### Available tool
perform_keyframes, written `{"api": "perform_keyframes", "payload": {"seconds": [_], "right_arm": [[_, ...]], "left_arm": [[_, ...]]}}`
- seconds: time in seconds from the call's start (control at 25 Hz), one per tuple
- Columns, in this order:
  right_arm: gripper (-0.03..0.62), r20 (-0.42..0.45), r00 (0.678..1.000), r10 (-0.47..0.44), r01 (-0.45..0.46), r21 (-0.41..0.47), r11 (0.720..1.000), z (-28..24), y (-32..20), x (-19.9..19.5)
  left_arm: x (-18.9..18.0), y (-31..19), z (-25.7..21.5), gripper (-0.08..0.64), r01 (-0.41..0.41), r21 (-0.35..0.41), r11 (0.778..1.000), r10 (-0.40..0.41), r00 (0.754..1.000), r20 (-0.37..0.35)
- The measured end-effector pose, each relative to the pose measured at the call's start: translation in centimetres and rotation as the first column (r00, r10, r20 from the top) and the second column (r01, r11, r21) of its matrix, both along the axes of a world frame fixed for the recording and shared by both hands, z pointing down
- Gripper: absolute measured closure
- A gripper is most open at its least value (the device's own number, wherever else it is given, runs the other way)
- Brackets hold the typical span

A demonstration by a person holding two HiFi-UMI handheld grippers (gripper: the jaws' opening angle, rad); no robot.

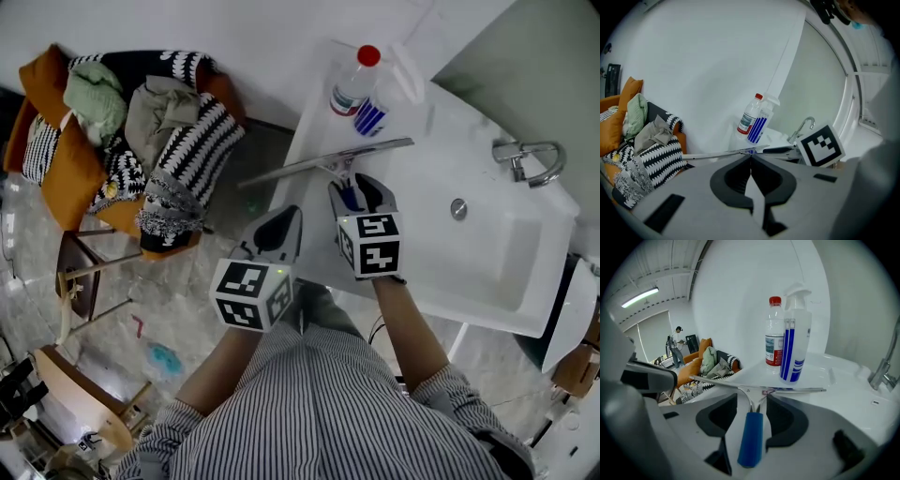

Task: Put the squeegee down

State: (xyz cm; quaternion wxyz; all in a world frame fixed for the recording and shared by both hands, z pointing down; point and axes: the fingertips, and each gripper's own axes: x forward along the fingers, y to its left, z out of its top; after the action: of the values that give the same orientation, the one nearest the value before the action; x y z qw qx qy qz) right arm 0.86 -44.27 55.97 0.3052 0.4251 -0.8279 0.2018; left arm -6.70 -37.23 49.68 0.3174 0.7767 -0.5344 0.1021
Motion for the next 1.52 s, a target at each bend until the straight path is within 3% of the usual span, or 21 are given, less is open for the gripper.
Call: {"api": "perform_keyframes", "payload": {"seconds": [0.6,1.04,1.52], "right_arm": [[0.4,0.129,0.99,-0.049,0.024,0.183,0.983,-10.3,2.7,-0.4],[0.456,0.203,0.979,-0.018,-0.044,0.296,0.954,-16.8,4.4,1.7],[0.515,0.244,0.97,0.005,-0.088,0.328,0.94,-18.8,6.1,3.2]], "left_arm": [[1.4,0.1,-4.9,0.546,-0.073,0.118,0.99,0.073,0.997,0.004],[2.5,1.0,-8.6,0.546,-0.113,0.206,0.972,0.112,0.994,0.02],[3.6,1.3,-11.0,0.546,-0.141,0.264,0.954,0.137,0.99,0.034]]}}
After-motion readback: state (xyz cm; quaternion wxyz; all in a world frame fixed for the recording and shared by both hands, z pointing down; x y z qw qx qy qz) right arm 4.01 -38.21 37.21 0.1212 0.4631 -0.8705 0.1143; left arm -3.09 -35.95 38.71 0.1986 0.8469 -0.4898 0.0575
